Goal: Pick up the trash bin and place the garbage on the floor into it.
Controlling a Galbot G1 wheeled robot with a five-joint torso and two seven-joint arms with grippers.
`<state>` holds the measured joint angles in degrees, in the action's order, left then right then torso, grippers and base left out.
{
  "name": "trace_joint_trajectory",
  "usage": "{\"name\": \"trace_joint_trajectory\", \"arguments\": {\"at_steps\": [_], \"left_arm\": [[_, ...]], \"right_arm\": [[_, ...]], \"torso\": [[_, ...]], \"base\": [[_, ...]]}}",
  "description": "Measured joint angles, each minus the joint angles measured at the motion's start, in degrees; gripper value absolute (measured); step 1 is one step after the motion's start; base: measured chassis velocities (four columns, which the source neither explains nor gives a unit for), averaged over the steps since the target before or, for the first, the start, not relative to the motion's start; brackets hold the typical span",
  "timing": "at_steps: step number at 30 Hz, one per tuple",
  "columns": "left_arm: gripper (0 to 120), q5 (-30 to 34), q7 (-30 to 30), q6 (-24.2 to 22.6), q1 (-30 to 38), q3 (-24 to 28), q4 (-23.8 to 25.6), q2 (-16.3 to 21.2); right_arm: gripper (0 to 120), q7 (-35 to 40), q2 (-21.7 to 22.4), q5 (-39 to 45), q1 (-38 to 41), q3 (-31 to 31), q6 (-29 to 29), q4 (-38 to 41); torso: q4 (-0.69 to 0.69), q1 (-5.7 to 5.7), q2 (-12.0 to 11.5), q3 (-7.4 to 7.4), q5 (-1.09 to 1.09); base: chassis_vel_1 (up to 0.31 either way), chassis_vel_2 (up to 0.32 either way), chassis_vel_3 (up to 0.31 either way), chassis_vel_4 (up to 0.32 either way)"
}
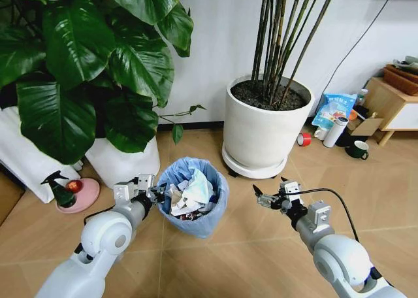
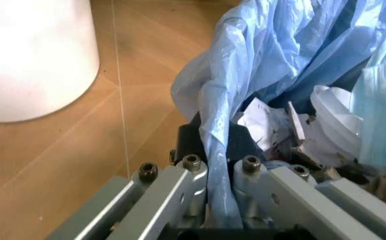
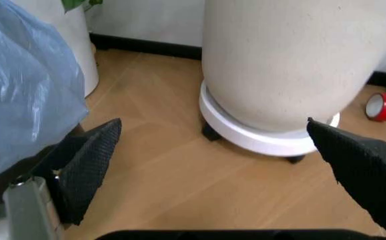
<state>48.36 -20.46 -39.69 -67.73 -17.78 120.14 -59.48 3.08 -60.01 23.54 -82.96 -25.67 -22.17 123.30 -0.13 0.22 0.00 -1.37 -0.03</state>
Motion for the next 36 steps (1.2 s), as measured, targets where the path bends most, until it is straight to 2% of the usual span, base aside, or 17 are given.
{"name": "trace_joint_trajectory", "arguments": {"at_steps": [36], "left_arm": [[0, 0.0, -0.4, 0.0, -0.6, -0.4, 0.7, -0.2]], "right_arm": [[100, -0.1, -1.1, -1.4, -2.0, -0.3, 0.6, 0.5]], "torso": [[0.0, 0.01, 0.0, -0.01, -0.02]], "base": [[0.136, -0.14, -0.139, 0.139]]}}
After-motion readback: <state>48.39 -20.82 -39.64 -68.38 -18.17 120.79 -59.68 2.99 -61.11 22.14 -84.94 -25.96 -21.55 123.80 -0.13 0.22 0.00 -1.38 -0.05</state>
